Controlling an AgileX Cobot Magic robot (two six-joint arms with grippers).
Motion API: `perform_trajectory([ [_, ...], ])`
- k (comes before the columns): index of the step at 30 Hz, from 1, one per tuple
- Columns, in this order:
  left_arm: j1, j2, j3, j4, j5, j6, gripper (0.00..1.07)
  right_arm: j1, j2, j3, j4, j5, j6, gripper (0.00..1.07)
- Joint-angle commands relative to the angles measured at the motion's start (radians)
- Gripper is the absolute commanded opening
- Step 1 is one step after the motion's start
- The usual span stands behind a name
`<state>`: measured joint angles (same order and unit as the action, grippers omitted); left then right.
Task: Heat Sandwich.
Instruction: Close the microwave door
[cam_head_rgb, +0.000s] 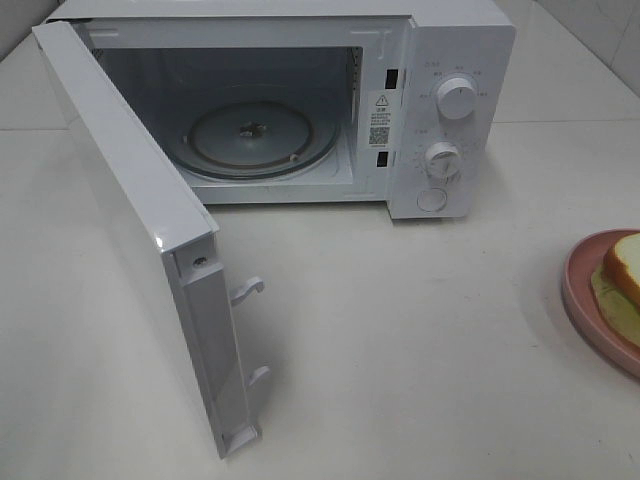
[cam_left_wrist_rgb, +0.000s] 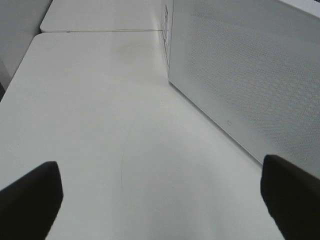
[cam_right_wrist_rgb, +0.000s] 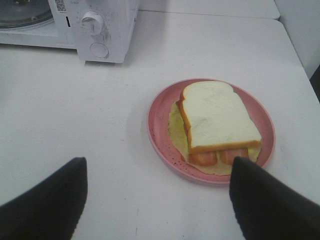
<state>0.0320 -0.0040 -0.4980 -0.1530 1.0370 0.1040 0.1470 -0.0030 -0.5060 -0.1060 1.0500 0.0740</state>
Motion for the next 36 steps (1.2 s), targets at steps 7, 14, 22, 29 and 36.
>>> perform_trajectory([
  [7,0.000,-0.024,0.004,-0.021,-0.002,-0.010,1.01,-0.008,-0.026,0.003,-0.001,-0.010,-0.015,0.76],
  [14,0.000,0.001,-0.016,-0.021,-0.021,-0.015,1.01,-0.008,-0.026,0.003,-0.001,-0.010,-0.015,0.76],
  [22,0.000,0.144,-0.023,-0.018,-0.067,-0.013,0.98,-0.008,-0.026,0.003,-0.001,-0.010,-0.015,0.76],
  [29,0.000,0.242,-0.022,-0.006,-0.176,-0.009,0.76,-0.008,-0.026,0.003,-0.001,-0.010,-0.015,0.76],
  [36,0.000,0.350,0.024,0.021,-0.357,-0.009,0.43,-0.008,-0.026,0.003,-0.001,-0.010,-0.015,0.76],
])
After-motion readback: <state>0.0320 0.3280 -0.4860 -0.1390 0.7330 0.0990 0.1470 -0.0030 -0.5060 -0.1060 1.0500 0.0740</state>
